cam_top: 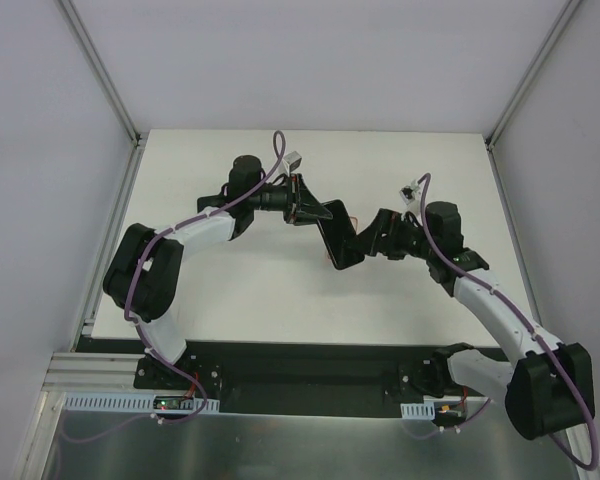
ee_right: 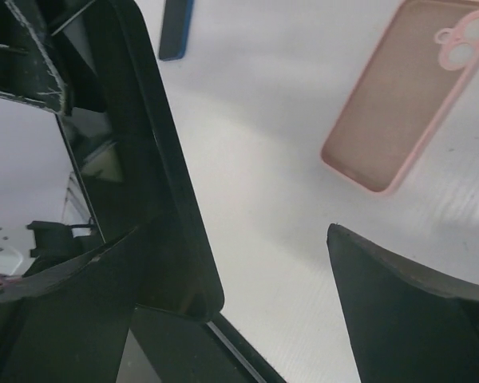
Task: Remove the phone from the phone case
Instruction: Remove the phone case from the phone.
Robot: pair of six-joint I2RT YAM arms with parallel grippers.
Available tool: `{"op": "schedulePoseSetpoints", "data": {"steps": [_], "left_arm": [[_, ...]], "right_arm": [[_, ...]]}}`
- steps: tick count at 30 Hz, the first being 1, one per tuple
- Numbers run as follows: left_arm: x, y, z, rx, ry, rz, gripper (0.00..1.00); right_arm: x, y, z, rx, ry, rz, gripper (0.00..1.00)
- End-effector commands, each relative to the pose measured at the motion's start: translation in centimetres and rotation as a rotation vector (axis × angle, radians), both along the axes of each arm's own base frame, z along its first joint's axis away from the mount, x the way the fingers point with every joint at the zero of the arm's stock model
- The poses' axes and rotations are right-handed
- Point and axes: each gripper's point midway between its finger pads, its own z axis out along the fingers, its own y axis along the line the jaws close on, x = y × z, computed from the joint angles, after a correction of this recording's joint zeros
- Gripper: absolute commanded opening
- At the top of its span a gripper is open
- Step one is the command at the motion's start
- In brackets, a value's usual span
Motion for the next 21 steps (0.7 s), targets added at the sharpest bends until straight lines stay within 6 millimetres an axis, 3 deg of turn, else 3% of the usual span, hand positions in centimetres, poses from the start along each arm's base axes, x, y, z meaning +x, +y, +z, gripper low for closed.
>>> {"op": "schedulePoseSetpoints", "data": {"steps": [1,7,10,15,20,21], "left_arm": [[-2.9,-0.4,6.7,-0.148,-0.147,-0.152,0.0],[-1.9,0.1,7.2,-0.152,-0.165,-0.133,0.0],[-1.0,0.2,7.1,-0.152,-0.171,-0.121,0.0],[0.3,0.0,6.4,-0.145,-0.156,-0.11,0.0],[1.2,-0.2,6.0,-0.142,-0.151,-0.1,0.0],[1.3,-0.2,5.9,-0.143,-0.154,-0.096,0.0]], "right_arm": [[-1.2,1.2,0.9,0.118,0.021,0.086,0.97],[-2.0,2.6,1.9,0.229,0.029,0.185,0.91],[-2.4,2.9,2.5,0.262,0.024,0.213,0.77],[-3.0,3.2,3.8,0.295,0.009,0.242,0.47],[-3.5,3.2,4.6,0.309,0.001,0.254,0.01],[-3.5,3.1,4.6,0.311,0.002,0.249,0.01]]}}
